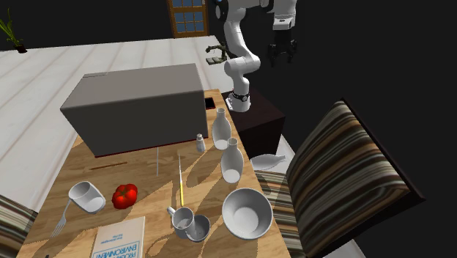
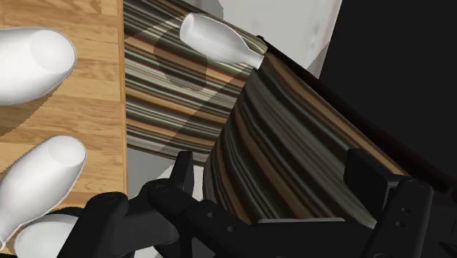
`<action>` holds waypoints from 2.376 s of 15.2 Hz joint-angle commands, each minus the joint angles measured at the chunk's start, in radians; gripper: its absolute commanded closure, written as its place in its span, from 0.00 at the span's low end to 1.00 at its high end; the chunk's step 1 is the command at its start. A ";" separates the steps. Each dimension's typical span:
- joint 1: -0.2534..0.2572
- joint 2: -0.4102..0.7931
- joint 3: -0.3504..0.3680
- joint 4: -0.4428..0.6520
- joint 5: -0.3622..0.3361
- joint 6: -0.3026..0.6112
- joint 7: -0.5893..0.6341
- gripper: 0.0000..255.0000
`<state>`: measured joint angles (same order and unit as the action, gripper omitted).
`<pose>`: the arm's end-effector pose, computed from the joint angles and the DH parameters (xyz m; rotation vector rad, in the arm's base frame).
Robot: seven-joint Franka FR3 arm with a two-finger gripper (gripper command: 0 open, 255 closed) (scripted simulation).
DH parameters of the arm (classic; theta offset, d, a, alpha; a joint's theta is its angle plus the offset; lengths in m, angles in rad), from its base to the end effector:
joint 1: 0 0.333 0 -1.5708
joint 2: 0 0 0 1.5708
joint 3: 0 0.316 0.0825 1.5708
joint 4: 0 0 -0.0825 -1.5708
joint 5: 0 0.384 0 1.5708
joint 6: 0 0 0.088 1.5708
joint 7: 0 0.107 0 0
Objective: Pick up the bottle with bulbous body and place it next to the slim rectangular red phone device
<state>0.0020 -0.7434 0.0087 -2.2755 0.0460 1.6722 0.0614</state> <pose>0.3294 0.0090 0.6252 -3.0881 0.0834 -0.2144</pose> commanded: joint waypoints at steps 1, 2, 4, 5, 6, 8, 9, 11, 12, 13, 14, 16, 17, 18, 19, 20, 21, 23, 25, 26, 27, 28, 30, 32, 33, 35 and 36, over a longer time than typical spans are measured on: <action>0.000 0.000 0.000 0.000 0.000 0.000 0.000 0.00; -0.006 0.014 -0.016 -0.005 -0.010 0.019 -0.018 0.00; -0.019 0.046 -0.048 -0.011 -0.029 0.057 -0.055 0.00; -0.025 0.064 -0.064 -0.012 -0.038 0.075 -0.072 0.00; -0.030 0.083 -0.081 -0.012 -0.046 0.094 -0.090 0.00; -0.041 0.123 -0.113 -0.009 -0.060 0.132 -0.126 0.00; -0.046 0.144 -0.129 -0.005 -0.067 0.150 -0.143 0.00; -0.056 0.190 -0.160 0.005 -0.077 0.187 -0.179 0.00; -0.061 0.214 -0.176 0.012 -0.081 0.205 -0.197 0.00; -0.065 0.239 -0.192 0.020 -0.085 0.222 -0.214 0.00; -0.069 0.265 -0.207 0.030 -0.087 0.239 -0.232 0.00; -0.076 0.319 -0.239 0.052 -0.088 0.272 -0.269 0.00; -0.079 0.347 -0.254 0.065 -0.087 0.288 -0.288 0.00; -0.082 0.375 -0.269 0.079 -0.085 0.303 -0.306 0.00; -0.085 0.405 -0.285 0.095 -0.082 0.317 -0.326 0.00; -0.088 0.435 -0.300 0.111 -0.077 0.331 -0.345 0.00; -0.091 0.466 -0.314 0.129 -0.071 0.344 -0.365 0.00; -0.097 0.530 -0.342 0.168 -0.055 0.368 -0.406 0.00; -0.104 0.596 -0.369 0.212 -0.032 0.388 -0.449 0.00; -0.108 0.630 -0.381 0.236 -0.019 0.397 -0.471 0.00; -0.113 0.665 -0.393 0.261 -0.005 0.404 -0.493 0.00; -0.119 0.700 -0.403 0.287 0.011 0.411 -0.515 0.00; -0.133 0.773 -0.422 0.344 0.046 0.420 -0.560 0.00; -0.153 0.848 -0.435 0.407 0.083 0.424 -0.603 0.00; -0.164 0.886 -0.440 0.440 0.103 0.424 -0.624 0.00; -0.191 0.963 -0.446 0.513 0.141 0.421 -0.664 0.00; -0.195 0.969 -0.445 0.519 0.144 0.420 -0.667 0.00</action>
<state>-0.1870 0.2079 -0.4357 -1.7716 0.1813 2.0908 -0.5970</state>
